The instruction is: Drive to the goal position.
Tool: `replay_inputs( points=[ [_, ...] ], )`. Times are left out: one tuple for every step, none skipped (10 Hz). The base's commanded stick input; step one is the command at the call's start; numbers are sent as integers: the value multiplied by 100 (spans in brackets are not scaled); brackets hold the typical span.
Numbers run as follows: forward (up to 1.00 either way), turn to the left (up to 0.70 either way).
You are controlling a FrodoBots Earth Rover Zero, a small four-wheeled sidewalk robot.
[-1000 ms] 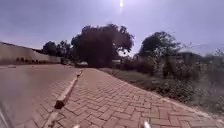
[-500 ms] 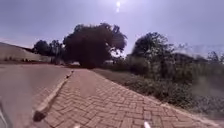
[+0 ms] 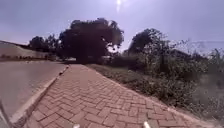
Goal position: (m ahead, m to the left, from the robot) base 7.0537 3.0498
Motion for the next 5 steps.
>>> replay_inputs(
  points=[
    [70, 0],
    [70, 16],
    [70, 32],
    [70, 35],
    [70, 35]
  ],
)
